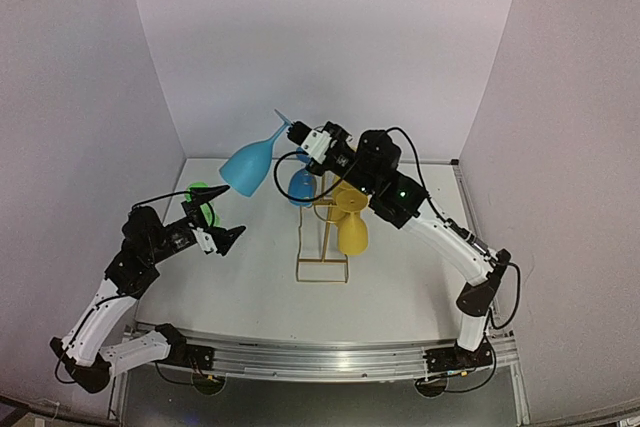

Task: Place the wine glass upside down on the wine glass rack

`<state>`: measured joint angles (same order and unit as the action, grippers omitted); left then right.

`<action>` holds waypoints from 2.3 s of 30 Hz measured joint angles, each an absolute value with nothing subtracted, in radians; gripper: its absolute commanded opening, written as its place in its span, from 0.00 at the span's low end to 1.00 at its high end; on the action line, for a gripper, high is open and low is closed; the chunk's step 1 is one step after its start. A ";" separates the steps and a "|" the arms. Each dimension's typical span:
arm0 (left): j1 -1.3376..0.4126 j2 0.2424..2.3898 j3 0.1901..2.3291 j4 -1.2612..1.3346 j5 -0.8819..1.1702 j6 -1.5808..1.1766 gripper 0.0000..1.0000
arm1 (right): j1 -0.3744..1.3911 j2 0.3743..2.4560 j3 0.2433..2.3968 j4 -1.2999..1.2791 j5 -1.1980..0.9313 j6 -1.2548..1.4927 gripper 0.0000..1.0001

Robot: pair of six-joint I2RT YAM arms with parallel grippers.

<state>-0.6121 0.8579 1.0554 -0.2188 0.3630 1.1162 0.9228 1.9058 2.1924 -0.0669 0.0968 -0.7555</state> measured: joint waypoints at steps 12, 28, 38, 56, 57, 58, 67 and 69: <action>-0.609 1.018 1.370 -0.525 0.489 0.412 1.00 | 0.960 1.772 2.096 -0.054 0.047 -1.016 0.00; -0.576 1.196 1.596 -0.717 0.715 0.078 1.00 | 1.035 1.721 2.066 -0.169 0.019 -1.141 0.00; -0.575 1.276 1.682 -0.836 0.862 0.179 0.99 | 1.076 1.718 2.063 -0.212 0.020 -1.165 0.00; -0.576 1.280 1.622 -0.834 0.970 0.236 0.95 | 1.085 1.757 2.122 -0.240 0.010 -1.169 0.00; -0.576 1.280 1.619 -0.830 0.972 0.236 0.92 | 1.085 1.757 2.123 -0.240 0.010 -1.171 0.00; -0.576 1.278 1.615 -0.823 0.974 0.234 0.88 | 1.085 1.757 2.123 -0.240 0.010 -1.171 0.00; -0.582 1.266 1.584 -0.762 0.975 0.178 0.61 | 1.085 1.757 2.123 -0.222 0.011 -1.175 0.00; -0.583 1.262 1.573 -0.747 0.974 0.168 0.58 | 1.085 1.757 2.120 -0.220 0.014 -1.174 0.03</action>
